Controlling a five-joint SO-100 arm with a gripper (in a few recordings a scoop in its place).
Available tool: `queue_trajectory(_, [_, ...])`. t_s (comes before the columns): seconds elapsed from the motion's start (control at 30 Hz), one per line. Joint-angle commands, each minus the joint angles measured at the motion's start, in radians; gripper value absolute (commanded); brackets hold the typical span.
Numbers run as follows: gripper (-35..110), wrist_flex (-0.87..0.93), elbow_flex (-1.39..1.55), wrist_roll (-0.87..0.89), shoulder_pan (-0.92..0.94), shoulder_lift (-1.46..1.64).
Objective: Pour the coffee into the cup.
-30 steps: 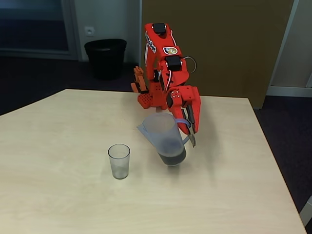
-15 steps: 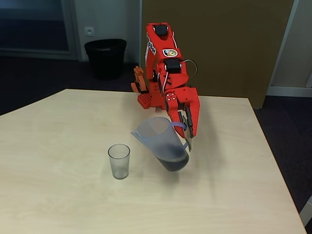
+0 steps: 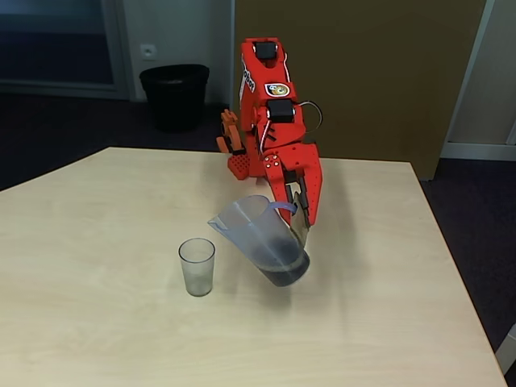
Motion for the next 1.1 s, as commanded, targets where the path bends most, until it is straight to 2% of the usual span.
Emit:
queue_trajectory(0.0, [0,-0.041,-0.031,0.060,0.012,0.031])
queue_trajectory(0.47, [0,-0.126,-0.018,0.235,0.043,-0.008])
queue_trajectory(1.07, [0,-0.227,-0.018,0.314,0.069,-0.052])
